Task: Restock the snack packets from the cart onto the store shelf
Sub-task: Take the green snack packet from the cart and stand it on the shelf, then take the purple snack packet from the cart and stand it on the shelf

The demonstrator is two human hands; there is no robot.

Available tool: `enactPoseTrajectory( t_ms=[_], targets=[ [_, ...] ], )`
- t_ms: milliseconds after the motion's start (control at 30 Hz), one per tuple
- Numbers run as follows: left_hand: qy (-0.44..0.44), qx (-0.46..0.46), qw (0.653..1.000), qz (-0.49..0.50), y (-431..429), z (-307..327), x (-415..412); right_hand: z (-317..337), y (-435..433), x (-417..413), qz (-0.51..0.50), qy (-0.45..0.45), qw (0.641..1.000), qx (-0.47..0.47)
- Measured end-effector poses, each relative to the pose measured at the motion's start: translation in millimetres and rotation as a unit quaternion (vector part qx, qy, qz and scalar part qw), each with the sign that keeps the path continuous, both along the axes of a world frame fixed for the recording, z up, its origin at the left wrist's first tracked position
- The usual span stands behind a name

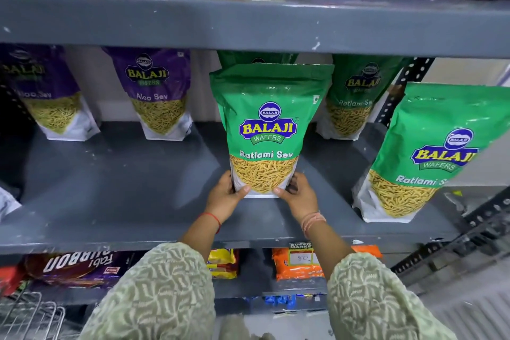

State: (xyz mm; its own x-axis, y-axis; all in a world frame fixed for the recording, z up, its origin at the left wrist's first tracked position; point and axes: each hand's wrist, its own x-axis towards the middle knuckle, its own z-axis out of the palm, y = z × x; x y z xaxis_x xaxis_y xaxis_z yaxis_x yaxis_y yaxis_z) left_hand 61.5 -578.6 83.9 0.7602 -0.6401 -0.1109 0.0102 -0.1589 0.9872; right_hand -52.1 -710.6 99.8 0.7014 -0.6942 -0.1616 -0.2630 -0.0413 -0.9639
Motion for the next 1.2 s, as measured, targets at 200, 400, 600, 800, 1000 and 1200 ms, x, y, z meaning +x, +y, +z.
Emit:
enactPoseTrajectory(
  t_ms=[200,400,600,800,1000,1200],
  targets=[
    [-0.004,-0.007,1.000,0.012,0,-3,-1,-2,1,0,-0.005,-0.006,1.000,-0.001],
    [0.008,0.005,1.000,0.010,0,-2,-2,-2,1,-1,0.006,0.009,1.000,-0.018],
    [0.088,-0.060,0.989,0.105,16,12,-19,-10,40,-12,-0.117,0.065,0.977,-0.164],
    [-0.134,0.033,0.946,0.293,176,2,-36,-22,172,7,0.045,0.030,0.941,-0.334],
    [-0.052,0.122,0.783,0.607,379,-6,-46,-4,327,80,0.383,-0.070,0.883,-0.261],
    [0.222,0.134,0.715,0.649,534,-41,-66,-18,495,138,0.580,-0.046,0.774,-0.250]
  ],
)
